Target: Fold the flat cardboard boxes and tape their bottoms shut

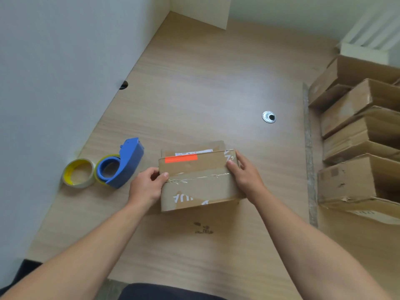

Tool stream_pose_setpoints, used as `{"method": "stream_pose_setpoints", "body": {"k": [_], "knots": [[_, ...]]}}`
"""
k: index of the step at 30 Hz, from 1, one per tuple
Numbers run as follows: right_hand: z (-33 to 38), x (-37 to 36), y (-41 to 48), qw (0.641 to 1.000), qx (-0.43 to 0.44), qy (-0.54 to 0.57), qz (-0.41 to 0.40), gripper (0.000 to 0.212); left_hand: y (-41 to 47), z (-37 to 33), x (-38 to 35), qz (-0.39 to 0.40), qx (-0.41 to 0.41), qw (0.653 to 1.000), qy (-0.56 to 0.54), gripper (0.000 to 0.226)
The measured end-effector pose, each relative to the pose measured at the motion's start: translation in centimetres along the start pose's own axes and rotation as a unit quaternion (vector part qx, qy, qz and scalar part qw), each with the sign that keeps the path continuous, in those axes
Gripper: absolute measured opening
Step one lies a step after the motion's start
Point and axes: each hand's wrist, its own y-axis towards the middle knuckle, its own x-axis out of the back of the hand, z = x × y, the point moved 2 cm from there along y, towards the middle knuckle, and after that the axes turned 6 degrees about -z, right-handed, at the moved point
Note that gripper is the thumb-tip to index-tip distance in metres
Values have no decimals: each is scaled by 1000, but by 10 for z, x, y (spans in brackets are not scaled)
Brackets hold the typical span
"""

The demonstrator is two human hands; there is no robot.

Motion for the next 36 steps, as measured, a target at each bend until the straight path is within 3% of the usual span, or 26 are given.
{"method": "stream_pose_setpoints", "body": {"k": [2,4,7,10,13,15,21,24,27,31,33,36], "knots": [[-1,-5,-4,994,-19,105,-1,38,3,-3,0,-9,21,1000,-22,20],[-1,-10,-6,990,-30,136,-17,27,3,-9,-4,-27,45,997,-59,21],[2,-11,-3,992,-36,88,-81,16,2,-15,-13,-46,44,997,-53,23],[6,-12,-1,993,-44,28,-104,20,6,-15,-14,-30,23,998,-40,26],[8,-14,0,989,-44,30,-139,21,13,-18,-9,-23,34,999,-11,51],[8,-15,1,989,-36,8,-146,19,17,-24,-8,-16,46,999,-1,55],[7,-15,3,994,6,-13,-105,18,34,-23,-4,42,39,998,-14,41],[14,-13,5,995,-29,37,-86,16,40,-22,0,71,42,996,-34,28],[18,-14,7,993,-61,40,-94,19,41,-25,0,65,44,996,-31,19],[25,-18,1,991,-54,-25,-118,16,39,-31,-3,32,49,998,-4,25],[26,-15,-9,993,-41,-38,-100,30,36,-30,-5,20,44,999,17,28],[21,-8,-33,996,-40,-36,-73,69,28,-27,-6,12,38,999,22,40]]}}
